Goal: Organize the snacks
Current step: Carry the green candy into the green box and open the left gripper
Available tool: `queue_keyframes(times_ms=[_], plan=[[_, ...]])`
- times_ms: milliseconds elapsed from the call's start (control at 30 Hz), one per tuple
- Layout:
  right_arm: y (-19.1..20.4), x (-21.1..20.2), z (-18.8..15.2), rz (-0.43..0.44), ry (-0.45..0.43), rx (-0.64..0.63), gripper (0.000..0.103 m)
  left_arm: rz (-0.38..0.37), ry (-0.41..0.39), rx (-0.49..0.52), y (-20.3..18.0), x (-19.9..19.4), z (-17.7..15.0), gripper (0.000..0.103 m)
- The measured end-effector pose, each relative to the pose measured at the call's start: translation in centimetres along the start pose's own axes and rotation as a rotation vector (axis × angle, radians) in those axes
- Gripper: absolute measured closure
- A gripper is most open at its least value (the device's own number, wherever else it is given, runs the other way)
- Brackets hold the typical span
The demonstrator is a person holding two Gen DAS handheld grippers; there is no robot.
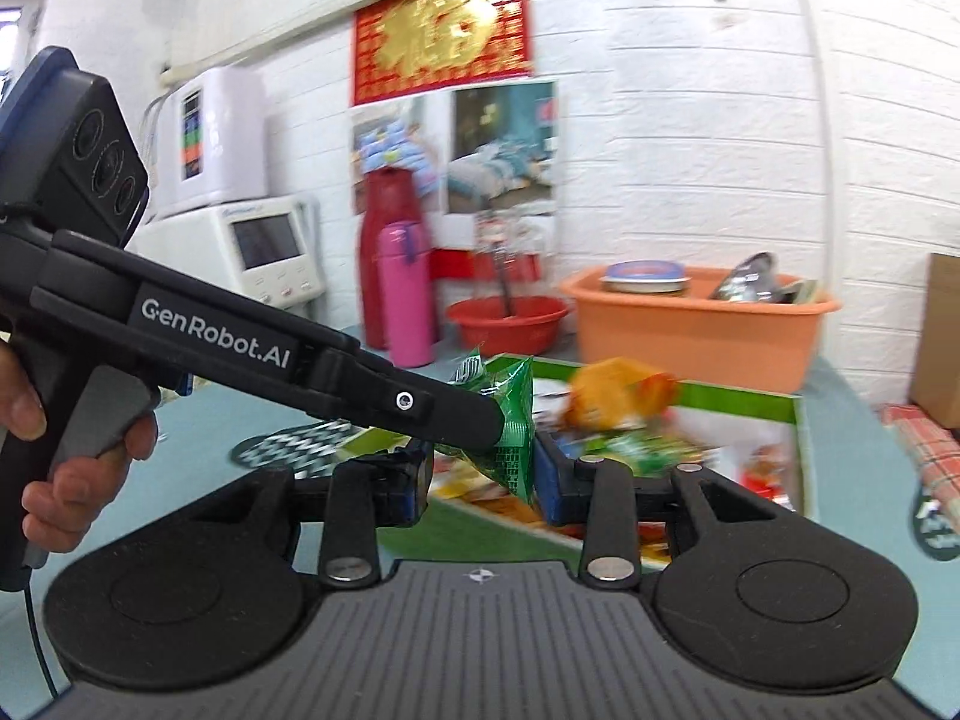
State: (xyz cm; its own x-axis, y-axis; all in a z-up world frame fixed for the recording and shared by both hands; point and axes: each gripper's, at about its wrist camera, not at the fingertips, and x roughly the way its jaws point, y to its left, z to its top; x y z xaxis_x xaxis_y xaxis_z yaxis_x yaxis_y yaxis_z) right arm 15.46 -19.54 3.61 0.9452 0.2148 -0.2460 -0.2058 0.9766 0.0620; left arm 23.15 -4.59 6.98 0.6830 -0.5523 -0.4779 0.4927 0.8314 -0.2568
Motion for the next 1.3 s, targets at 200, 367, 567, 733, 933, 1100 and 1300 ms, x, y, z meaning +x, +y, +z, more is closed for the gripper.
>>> queue_keyframes(times_ms=[200,367,567,733,933,1100,1300], plan=[[-5.0,0.0,1.0,-0.102,-0.040,0.050,0.042,-0.044,0.007,0.041,-2.1,6.2,3.2,0.045],[-8.7,1.4,0.8,-0.114,-0.034,0.141,0.041,-0.044,0.031,0.015,-1.6,10.2,4.1,0.036],[-10.2,3.0,-0.9,-0.129,-0.001,0.173,0.000,0.040,-0.069,-0.017,-0.5,9.4,2.8,0.000],[-10.4,2.4,-1.7,-0.149,0.006,0.210,0.000,0.072,-0.084,-0.019,0.0,7.1,2.1,0.000],[-8.4,-0.7,0.2,-0.218,0.006,0.172,0.000,0.102,-0.104,-0.025,-0.9,3.0,1.6,0.000],[-5.7,-5.2,2.6,-0.249,0.004,0.122,0.000,0.139,-0.147,-0.002,-3.2,-2.1,0.7,0.000],[-2.5,-9.3,2.8,-0.219,0.045,0.088,0.000,0.252,-0.155,0.006,-5.3,-7.1,-2.7,0.000]])
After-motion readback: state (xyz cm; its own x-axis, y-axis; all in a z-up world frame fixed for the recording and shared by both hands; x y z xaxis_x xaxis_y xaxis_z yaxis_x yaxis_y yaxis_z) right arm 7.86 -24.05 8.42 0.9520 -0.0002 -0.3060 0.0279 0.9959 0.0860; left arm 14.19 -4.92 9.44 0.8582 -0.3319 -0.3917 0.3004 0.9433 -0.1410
